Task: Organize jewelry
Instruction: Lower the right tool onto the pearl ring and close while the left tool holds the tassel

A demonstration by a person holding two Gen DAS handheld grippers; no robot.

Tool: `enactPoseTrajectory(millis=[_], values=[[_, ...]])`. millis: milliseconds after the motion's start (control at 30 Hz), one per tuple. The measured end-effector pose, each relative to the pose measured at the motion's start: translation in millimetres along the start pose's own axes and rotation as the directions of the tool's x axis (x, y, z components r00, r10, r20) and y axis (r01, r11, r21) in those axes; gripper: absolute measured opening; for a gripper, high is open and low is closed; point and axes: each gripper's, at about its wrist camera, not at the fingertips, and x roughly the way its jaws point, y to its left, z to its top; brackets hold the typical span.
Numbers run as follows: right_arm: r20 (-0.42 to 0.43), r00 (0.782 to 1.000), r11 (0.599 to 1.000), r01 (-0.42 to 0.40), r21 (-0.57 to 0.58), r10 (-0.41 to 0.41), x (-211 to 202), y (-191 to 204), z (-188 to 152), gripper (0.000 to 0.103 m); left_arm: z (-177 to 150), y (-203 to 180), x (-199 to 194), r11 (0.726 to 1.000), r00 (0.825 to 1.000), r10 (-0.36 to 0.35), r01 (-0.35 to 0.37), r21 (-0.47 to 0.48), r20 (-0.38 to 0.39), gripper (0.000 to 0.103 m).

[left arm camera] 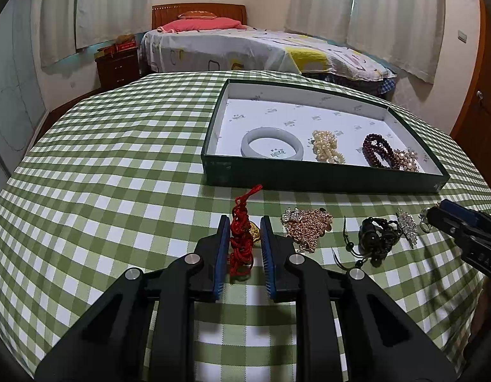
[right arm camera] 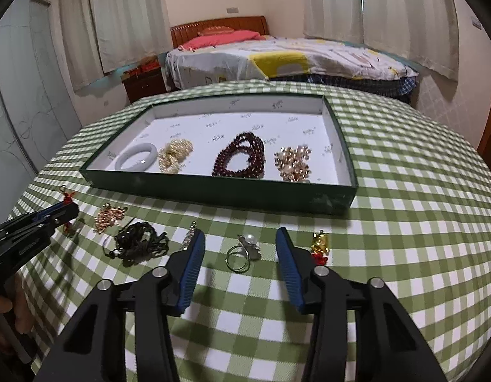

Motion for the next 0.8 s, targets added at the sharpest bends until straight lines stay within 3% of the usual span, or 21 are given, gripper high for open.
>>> enactPoseTrajectory(millis=[300,800], values=[[-0.047,0.999,1.0,0.01,-0.018,-0.01,11,1,-4,0.026,-1,0,4,1.0,1.0,-0.002,0.001,-0.002,-0.011,0.019],[-0.032,0.999,1.0,-0.001,-0.016,0.0,3,1,-11,0.026,-2,1,6,1.0,1.0,0.0,0.0,-0.004,-0.015,0.019]])
